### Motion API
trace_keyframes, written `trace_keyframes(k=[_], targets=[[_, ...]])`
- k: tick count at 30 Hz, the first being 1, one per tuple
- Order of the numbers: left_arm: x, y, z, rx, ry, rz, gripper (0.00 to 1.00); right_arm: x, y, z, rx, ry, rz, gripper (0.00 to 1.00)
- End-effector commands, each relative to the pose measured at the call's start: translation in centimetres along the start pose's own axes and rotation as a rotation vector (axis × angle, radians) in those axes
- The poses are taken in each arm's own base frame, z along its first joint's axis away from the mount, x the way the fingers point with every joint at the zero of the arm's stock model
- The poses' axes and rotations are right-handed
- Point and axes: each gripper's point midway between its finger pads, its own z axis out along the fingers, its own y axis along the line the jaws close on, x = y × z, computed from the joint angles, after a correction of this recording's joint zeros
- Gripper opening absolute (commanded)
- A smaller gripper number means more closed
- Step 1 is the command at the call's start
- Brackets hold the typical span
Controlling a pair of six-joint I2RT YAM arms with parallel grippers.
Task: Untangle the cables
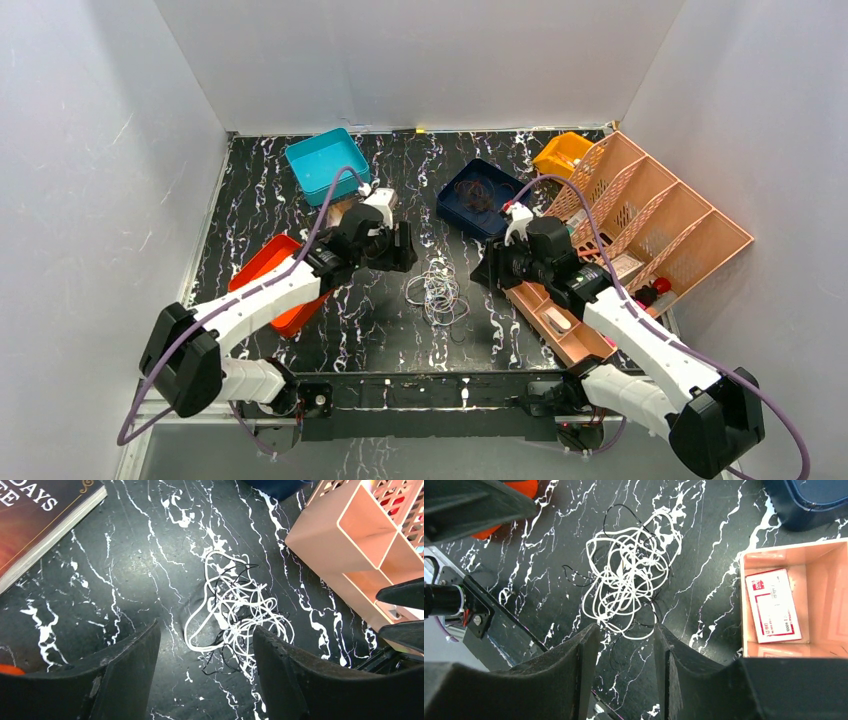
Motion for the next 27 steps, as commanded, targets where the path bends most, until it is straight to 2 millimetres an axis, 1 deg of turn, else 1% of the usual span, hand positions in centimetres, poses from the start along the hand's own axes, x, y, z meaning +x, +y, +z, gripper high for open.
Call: trace_keyframes(k=[1,4,9,15,18,21,24,27], targets=[[-0.8,-1.8,1.2,0.091,-0.042,0.039,0.68,-2.0,1.2,-0.4,-0.044,-0.078,-0.026,0.53],[-0.5,-2.3,2.3,0.118,-0.022,0.069,0.69,-1.8,1.1,-0.3,-0.043,-0.072,-0.028,0.53],[0.4,-2.4,4.5,0.131,0.014,0.097,0.69,-1.5,1.0,-0.2,-0.041,-0.069,-0.025,0.53],[1.5,-3.3,6.3,0.191,0.045,0.112,0.67,-1.3,0.8,-0.2,-0.037,-0.067,-0.027,0.54],[1.8,-3.0,7.3,0.183,0.058,0.120,0.64,-1.2,0.7,-0.2,-0.033,-0.067,-0.026,0.53],[2.0,-2.9,8.2,0.174,0.064,0.123,0.58,-1.2,0.8,-0.2,-0.034,-0.066,-0.027,0.54],[1.9,-2.8,9.0,0.162,0.065,0.121,0.49,-1.2,0.7,-0.2,-0.035,-0.065,-0.030,0.54],[1.8,-2.8,9.6,0.156,0.066,0.120,0.34,-1.2,0.7,-0.2,-0.033,-0.064,-0.031,0.54]])
